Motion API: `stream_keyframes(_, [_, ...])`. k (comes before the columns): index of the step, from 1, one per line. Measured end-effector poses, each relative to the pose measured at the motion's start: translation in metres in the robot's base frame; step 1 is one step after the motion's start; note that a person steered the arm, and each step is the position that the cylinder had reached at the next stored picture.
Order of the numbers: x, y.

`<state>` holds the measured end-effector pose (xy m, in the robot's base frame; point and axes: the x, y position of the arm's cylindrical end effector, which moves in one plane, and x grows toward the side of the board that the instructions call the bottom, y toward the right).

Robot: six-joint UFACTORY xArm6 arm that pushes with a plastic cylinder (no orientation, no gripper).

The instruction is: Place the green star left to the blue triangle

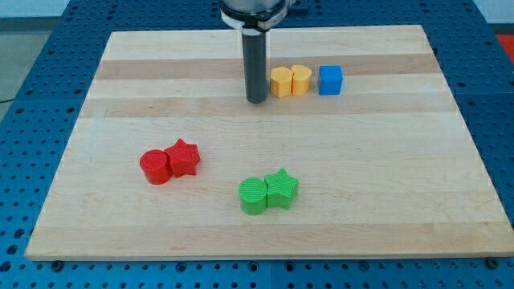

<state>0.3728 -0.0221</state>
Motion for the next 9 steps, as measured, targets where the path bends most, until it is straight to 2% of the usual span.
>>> stream_keyframes(1, [0.032,0.007])
stream_keyframes(2, [0.083,0.061])
stream_keyframes(3, [0.18,0.079])
stream_keyframes(4, [0.24,0.061])
stream_keyframes(6, [0.216,0.044])
stream_keyframes(9, [0.145,0.04])
